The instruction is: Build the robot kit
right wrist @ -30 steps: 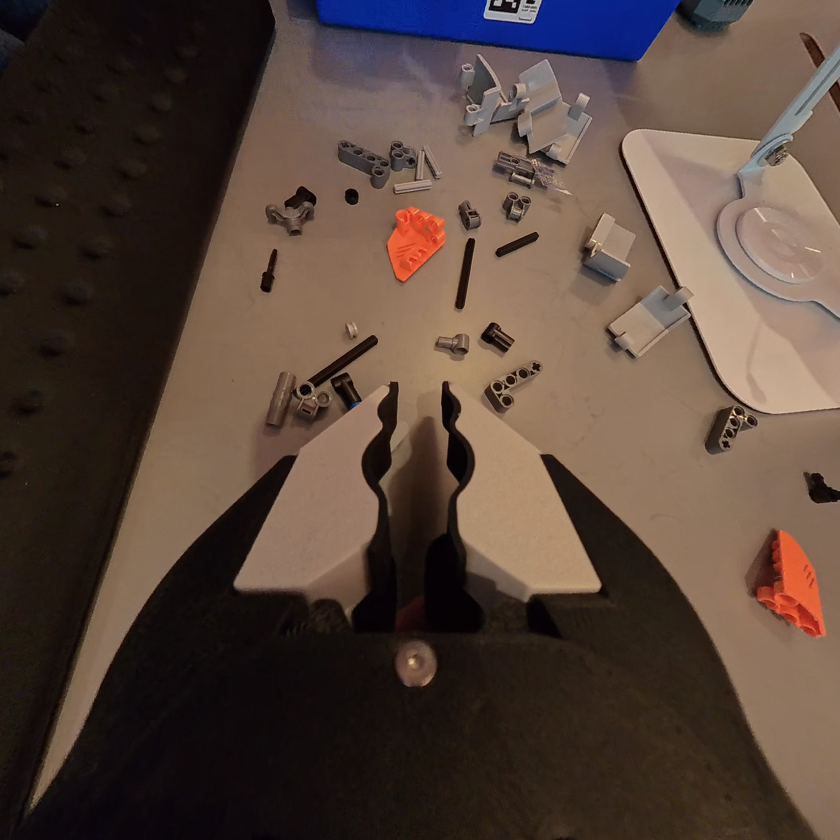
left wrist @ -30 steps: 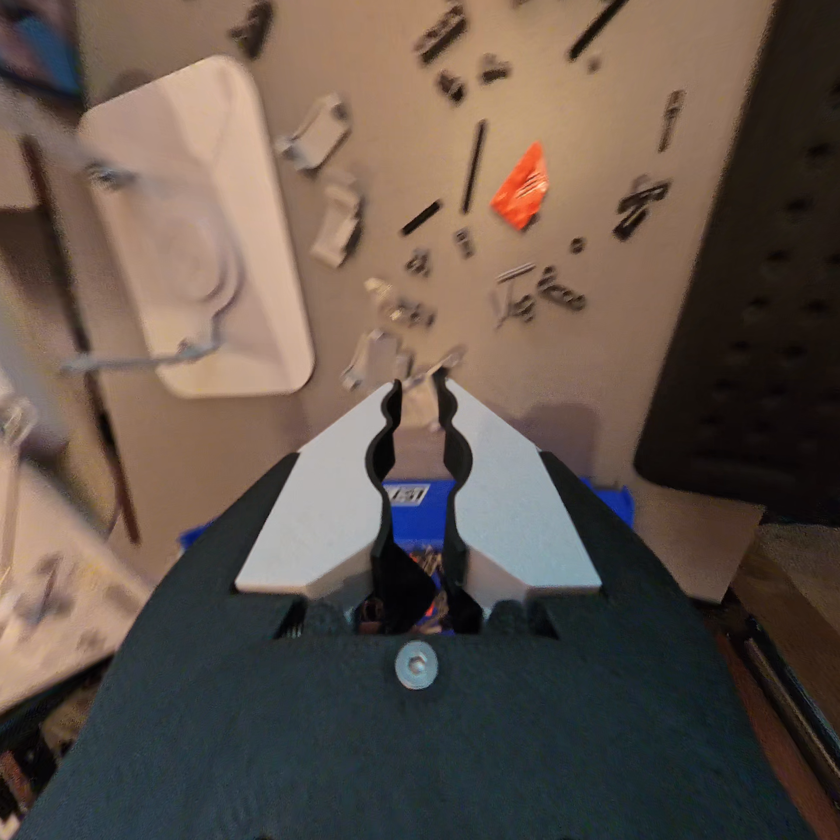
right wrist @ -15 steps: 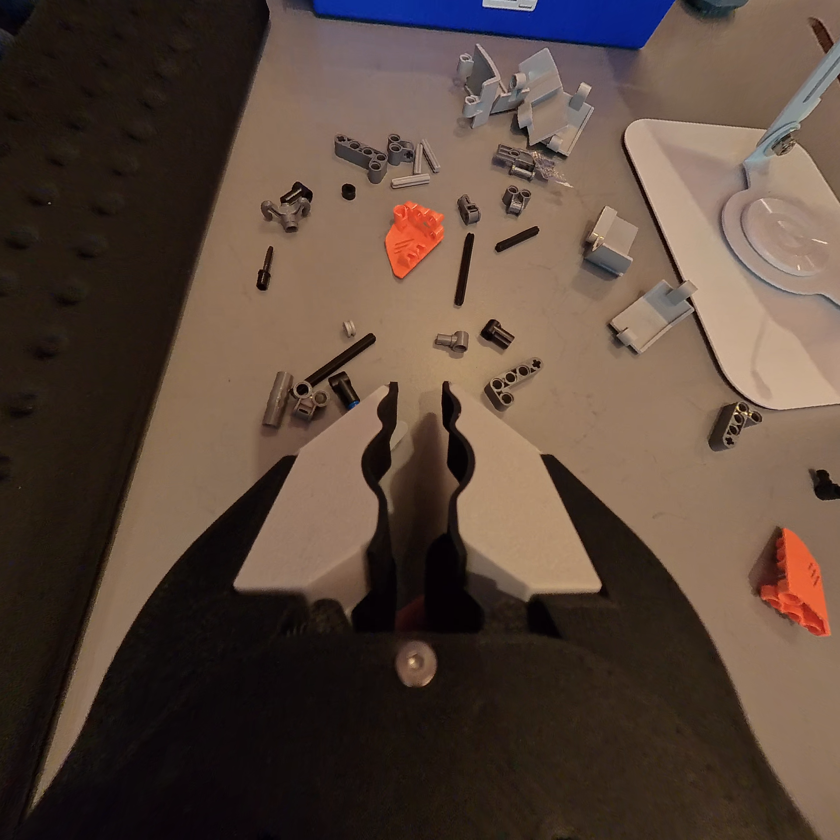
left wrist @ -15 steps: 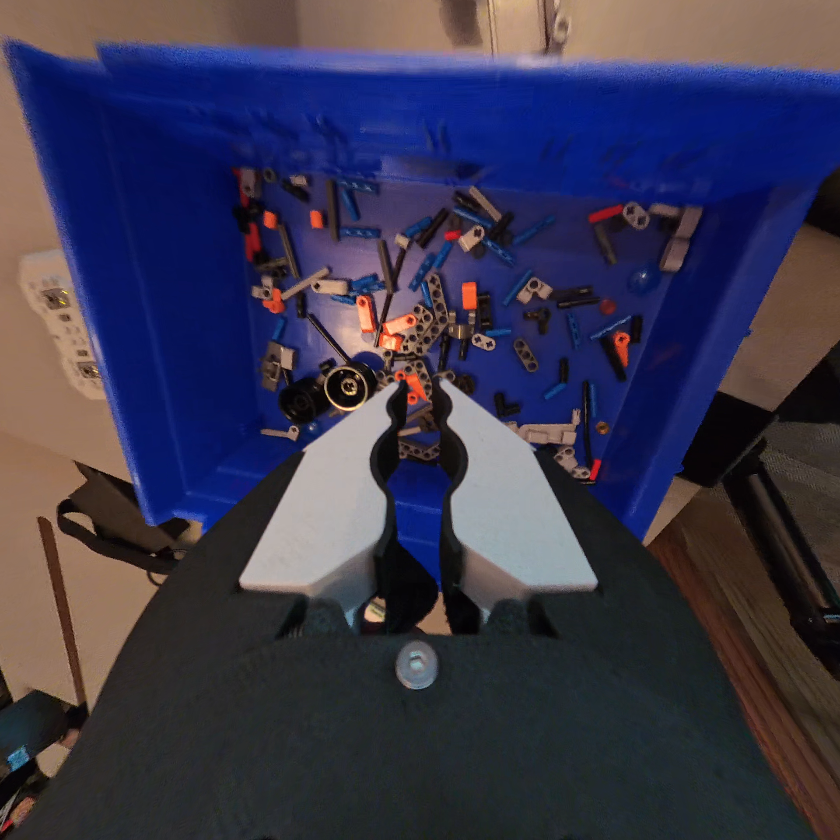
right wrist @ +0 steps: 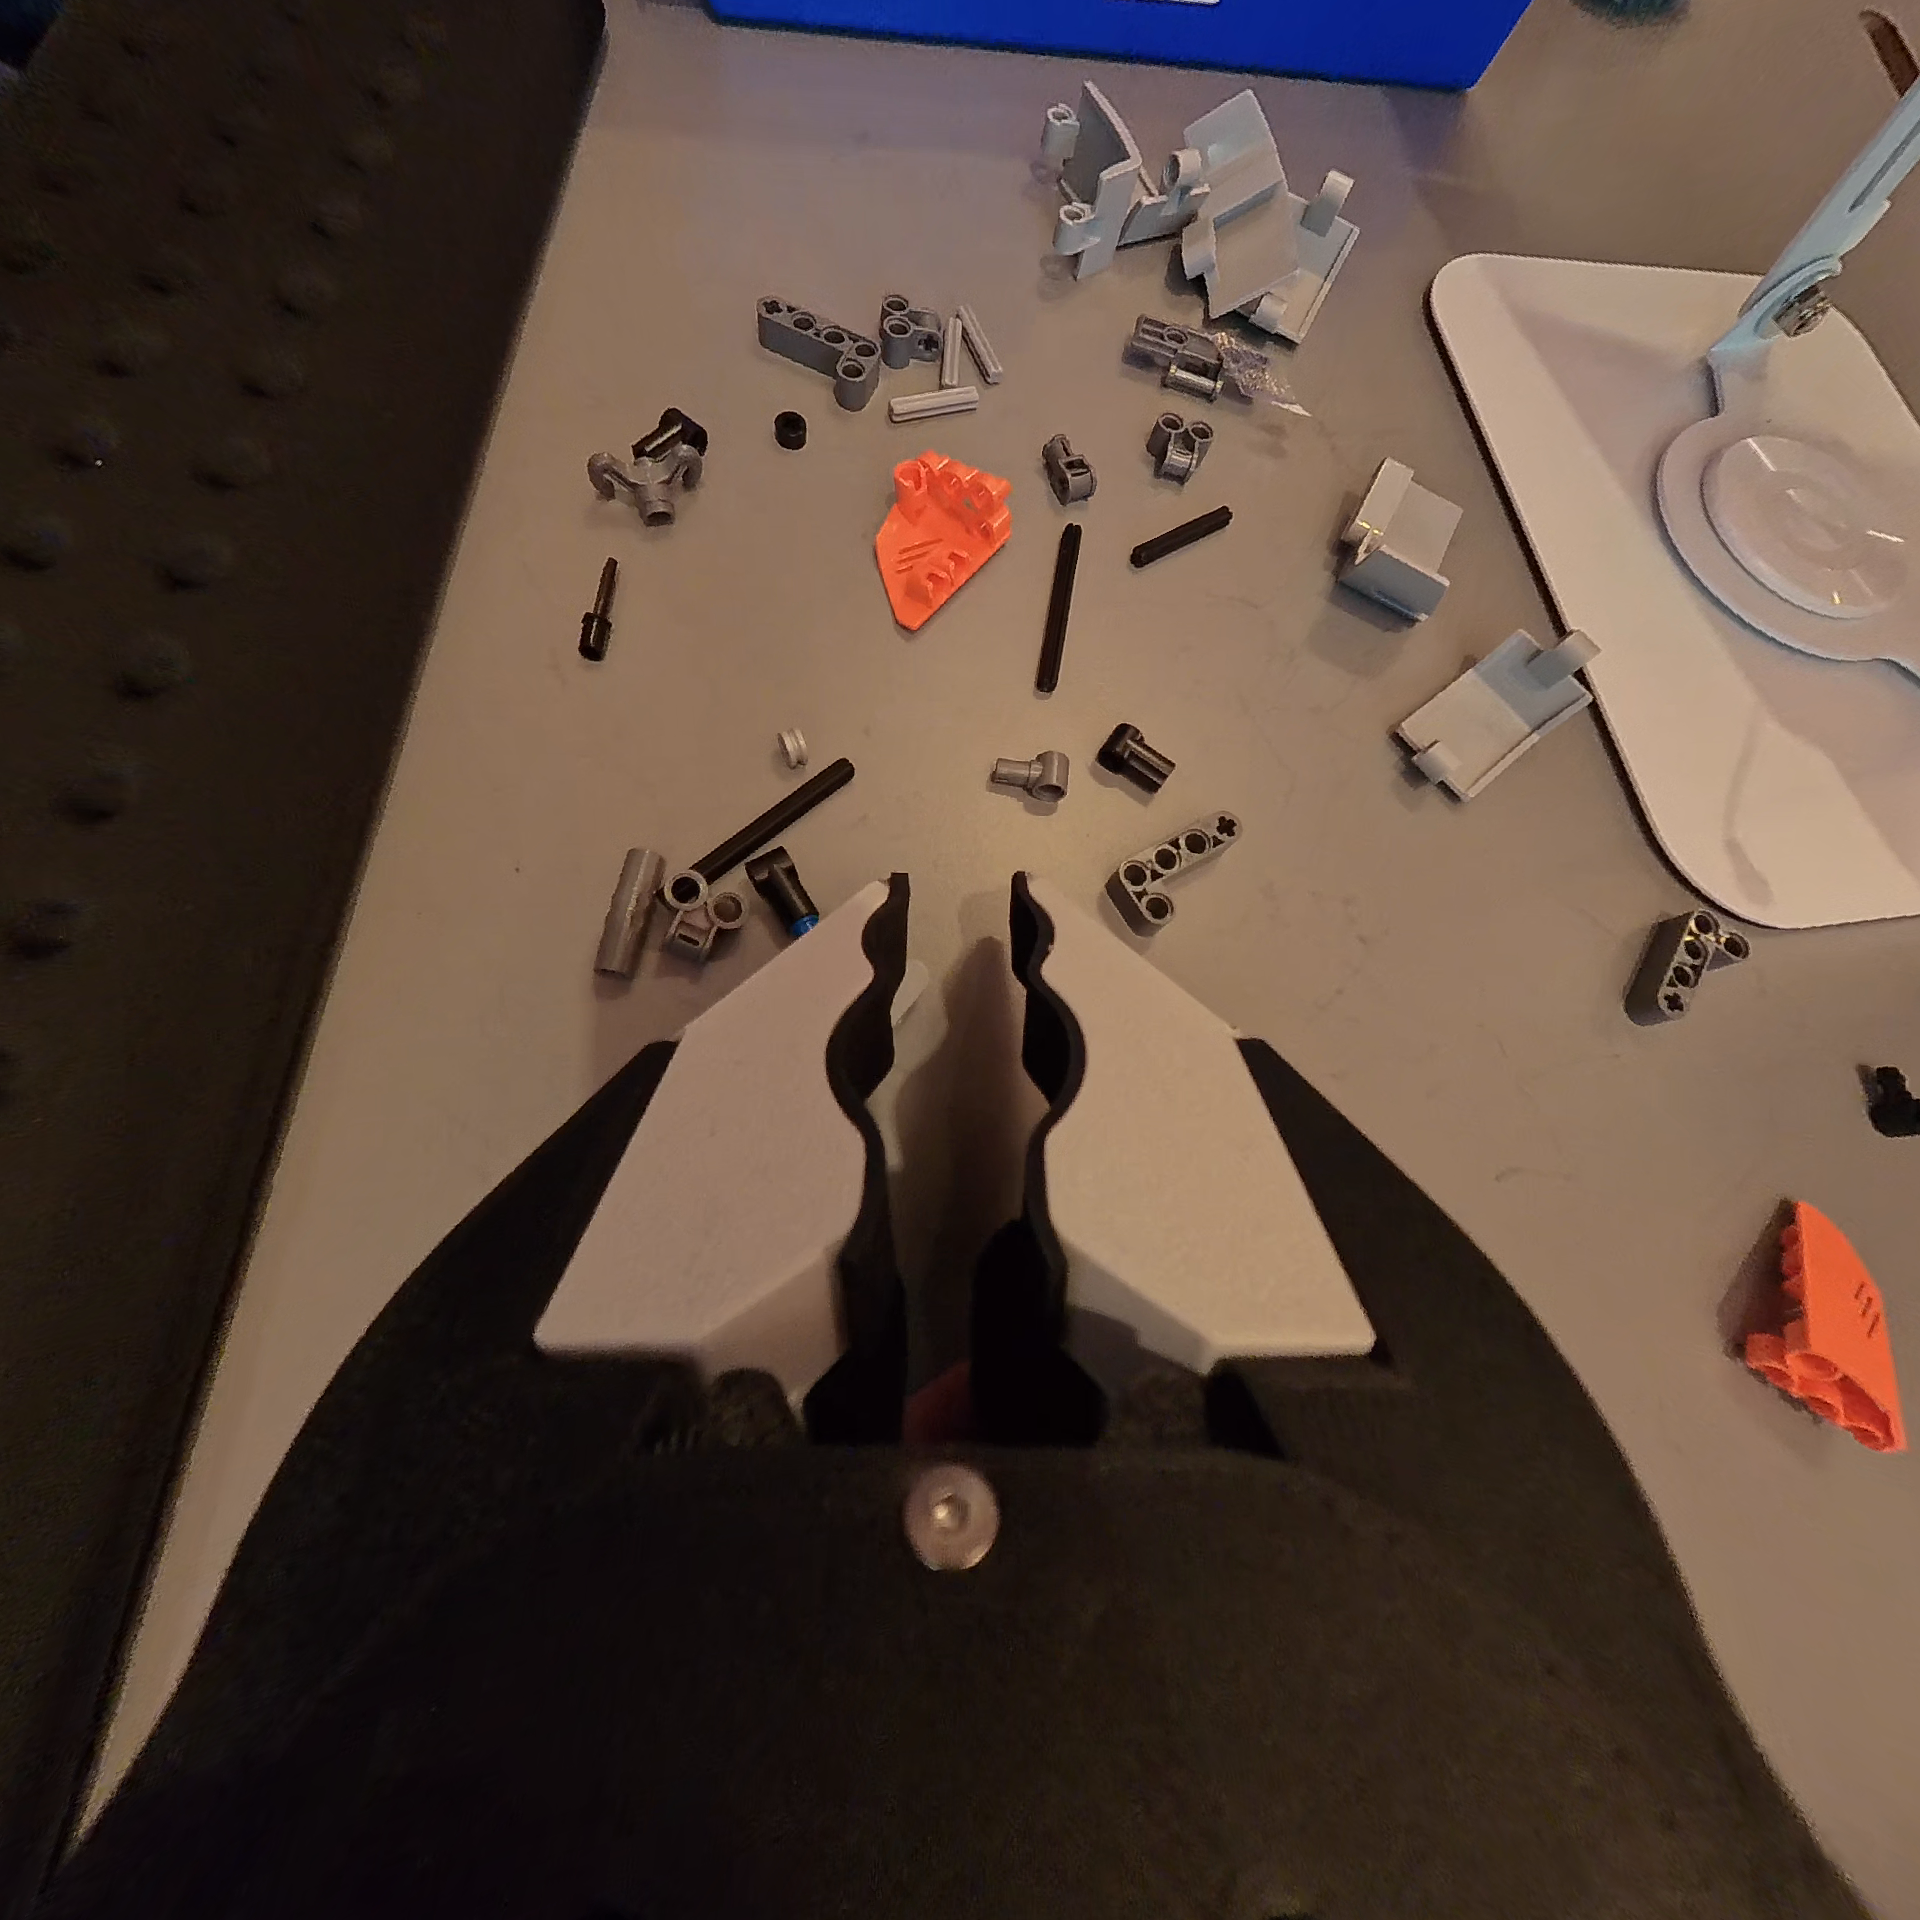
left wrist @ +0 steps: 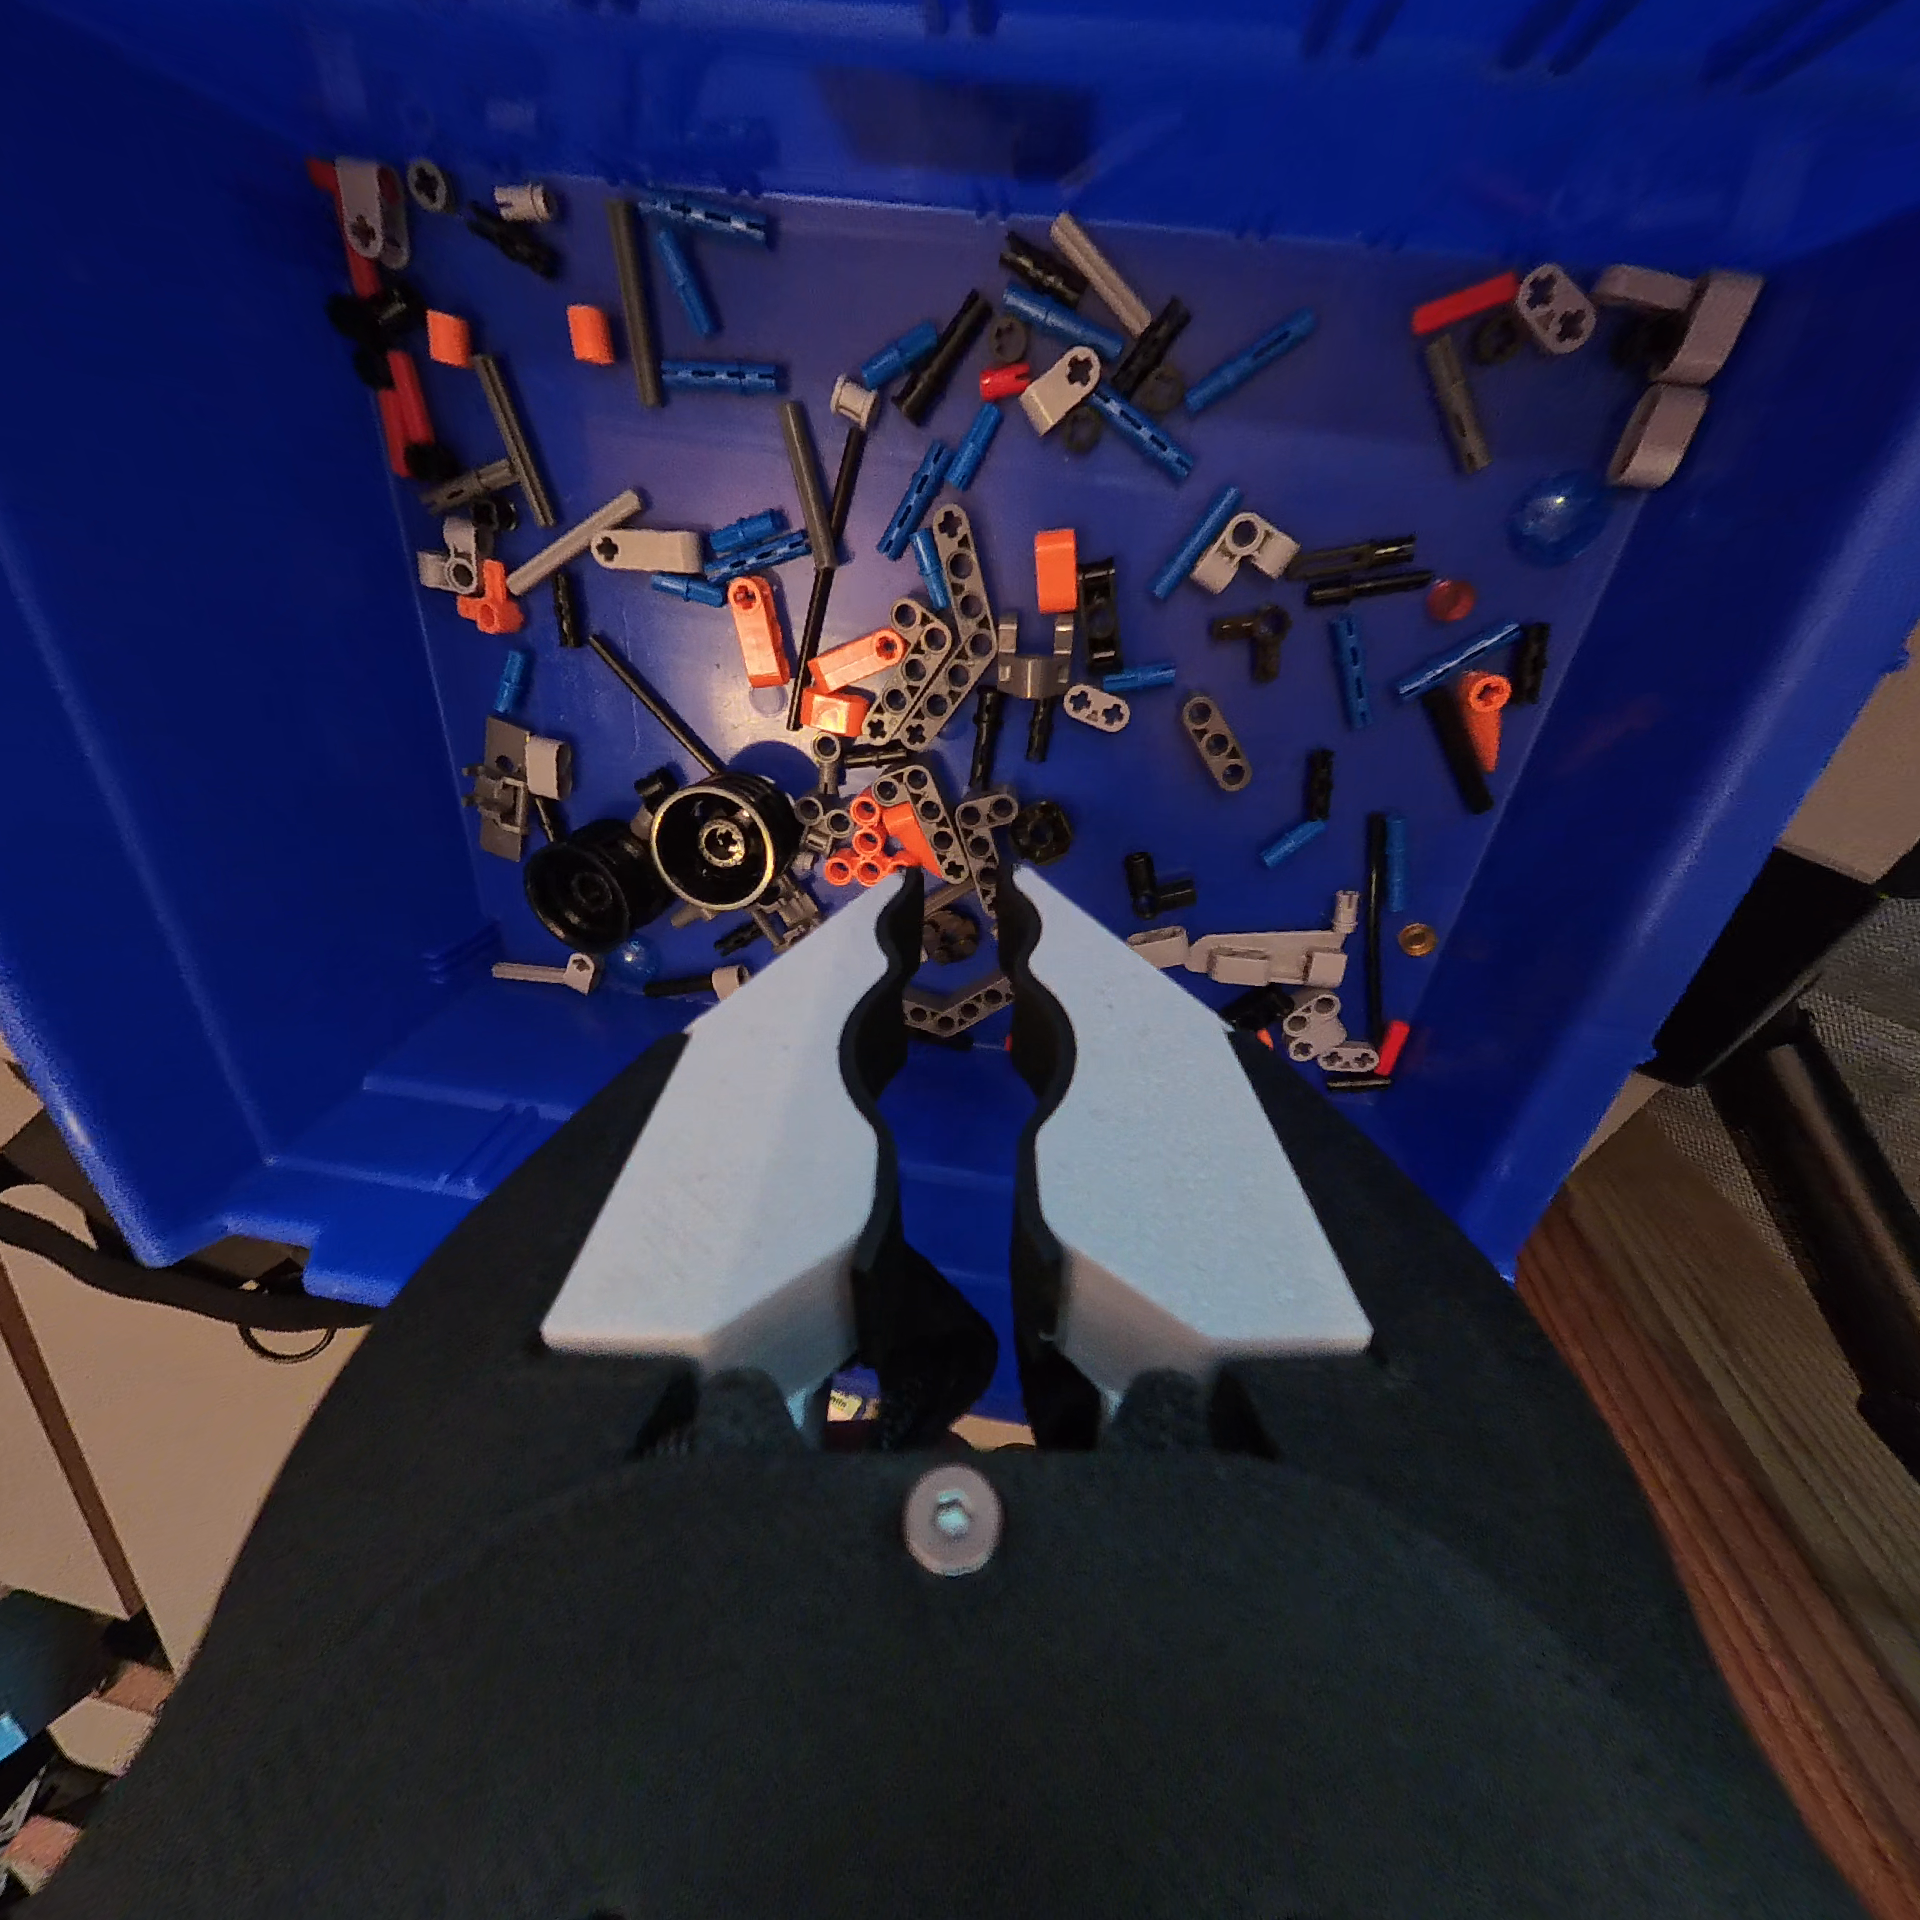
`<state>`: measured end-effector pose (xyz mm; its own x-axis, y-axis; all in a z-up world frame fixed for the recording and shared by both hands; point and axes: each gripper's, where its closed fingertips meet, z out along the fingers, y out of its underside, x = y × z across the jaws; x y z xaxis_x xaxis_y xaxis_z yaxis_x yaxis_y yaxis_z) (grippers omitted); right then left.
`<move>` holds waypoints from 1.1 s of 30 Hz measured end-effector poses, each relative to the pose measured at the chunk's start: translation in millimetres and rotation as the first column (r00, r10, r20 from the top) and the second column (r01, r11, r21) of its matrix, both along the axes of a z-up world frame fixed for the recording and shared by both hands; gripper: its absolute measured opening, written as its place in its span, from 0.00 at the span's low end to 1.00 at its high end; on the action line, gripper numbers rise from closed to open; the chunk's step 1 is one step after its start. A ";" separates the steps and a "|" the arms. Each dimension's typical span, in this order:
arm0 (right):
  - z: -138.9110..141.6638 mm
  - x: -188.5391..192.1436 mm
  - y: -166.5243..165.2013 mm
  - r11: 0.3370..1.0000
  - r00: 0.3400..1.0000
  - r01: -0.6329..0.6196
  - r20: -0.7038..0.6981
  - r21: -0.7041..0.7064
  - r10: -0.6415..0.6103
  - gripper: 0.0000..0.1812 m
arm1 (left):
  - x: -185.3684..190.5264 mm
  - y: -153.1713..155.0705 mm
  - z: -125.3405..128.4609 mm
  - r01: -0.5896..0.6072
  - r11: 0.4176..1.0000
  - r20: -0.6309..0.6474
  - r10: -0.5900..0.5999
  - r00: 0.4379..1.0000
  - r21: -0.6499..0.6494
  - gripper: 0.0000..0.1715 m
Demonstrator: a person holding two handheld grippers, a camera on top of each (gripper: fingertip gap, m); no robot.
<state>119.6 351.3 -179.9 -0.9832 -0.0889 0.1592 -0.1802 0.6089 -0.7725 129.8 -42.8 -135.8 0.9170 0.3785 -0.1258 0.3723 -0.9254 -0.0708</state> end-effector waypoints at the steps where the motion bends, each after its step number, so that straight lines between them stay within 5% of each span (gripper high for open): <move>1: 0.0 -0.2 0.0 1.000 1.000 0.001 0.001 0.000 -0.001 0.10 | 0.4 -0.2 -1.6 0.004 1.000 0.004 -0.004 1.000 -0.001 0.07; 14: -1.3 -2.4 -0.4 1.000 1.000 0.014 0.013 0.010 -0.014 0.10 | 23.3 40.7 -30.2 0.142 0.989 0.105 -0.146 0.984 0.040 0.09; 23: -2.1 -4.5 -0.7 1.000 0.999 0.027 0.022 0.017 -0.027 0.10 | 33.2 74.1 -27.9 0.216 0.964 0.102 -0.234 0.967 0.155 0.10; 33: -3.1 -6.1 -0.9 0.999 0.999 0.036 0.029 0.023 -0.037 0.10 | 43.3 77.6 -45.3 0.272 0.951 0.164 -0.295 0.942 0.149 0.09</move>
<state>113.5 350.4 -182.9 -0.9901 -0.0563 0.1283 -0.1348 0.6321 -0.7631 173.1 34.8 -181.2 0.9913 0.1017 0.0837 0.1132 -0.9828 -0.1460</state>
